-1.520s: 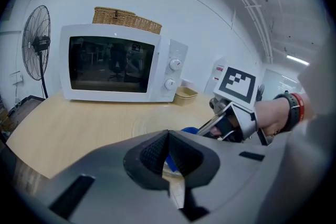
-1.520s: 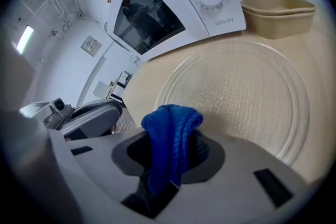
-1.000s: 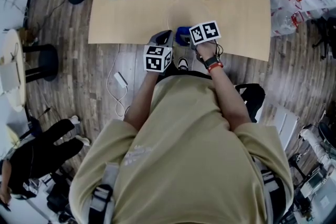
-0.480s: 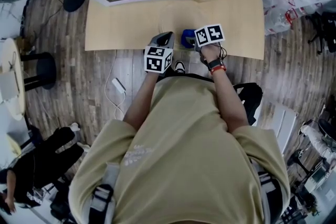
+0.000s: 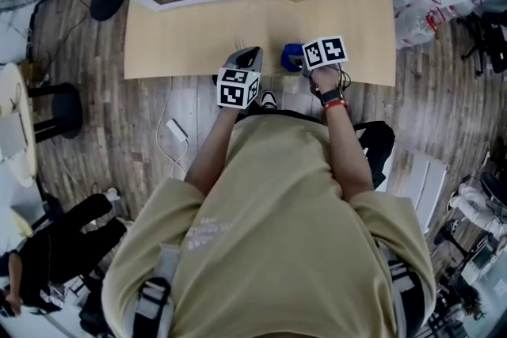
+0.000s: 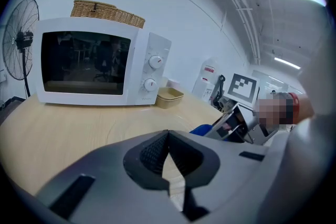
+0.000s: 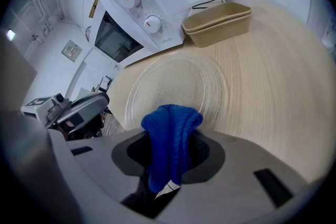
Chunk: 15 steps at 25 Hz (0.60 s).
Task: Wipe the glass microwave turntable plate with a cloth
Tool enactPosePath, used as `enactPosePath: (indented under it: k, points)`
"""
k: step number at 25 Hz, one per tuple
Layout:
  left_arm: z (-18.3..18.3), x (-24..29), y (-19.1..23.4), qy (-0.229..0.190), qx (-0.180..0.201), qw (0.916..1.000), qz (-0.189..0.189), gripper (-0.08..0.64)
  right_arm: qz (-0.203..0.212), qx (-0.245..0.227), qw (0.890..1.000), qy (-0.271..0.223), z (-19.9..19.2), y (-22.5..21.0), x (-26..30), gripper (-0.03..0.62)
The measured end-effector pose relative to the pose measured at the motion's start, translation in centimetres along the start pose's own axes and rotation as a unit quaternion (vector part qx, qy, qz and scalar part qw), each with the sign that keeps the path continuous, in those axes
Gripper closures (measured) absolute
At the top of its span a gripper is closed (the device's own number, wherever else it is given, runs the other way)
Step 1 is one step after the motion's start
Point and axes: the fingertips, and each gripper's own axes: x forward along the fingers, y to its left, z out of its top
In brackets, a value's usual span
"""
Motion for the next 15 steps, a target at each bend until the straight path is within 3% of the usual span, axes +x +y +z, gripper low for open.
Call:
enactPosePath:
  k: [9, 15]
  points:
    - [-0.4, -0.2, -0.4, 0.003, 0.003, 1.0000, -0.005, 0.541, -0.039, 0.002, 0.999, 0.001, -0.4, -2.0, -1.8, 0.462]
    - [-0.6, -0.8, 0.0, 0.001, 0.000, 1.0000, 0.003, 0.541, -0.041, 0.009, 0.999, -0.001, -0.4, -2.5, -2.1, 0.462]
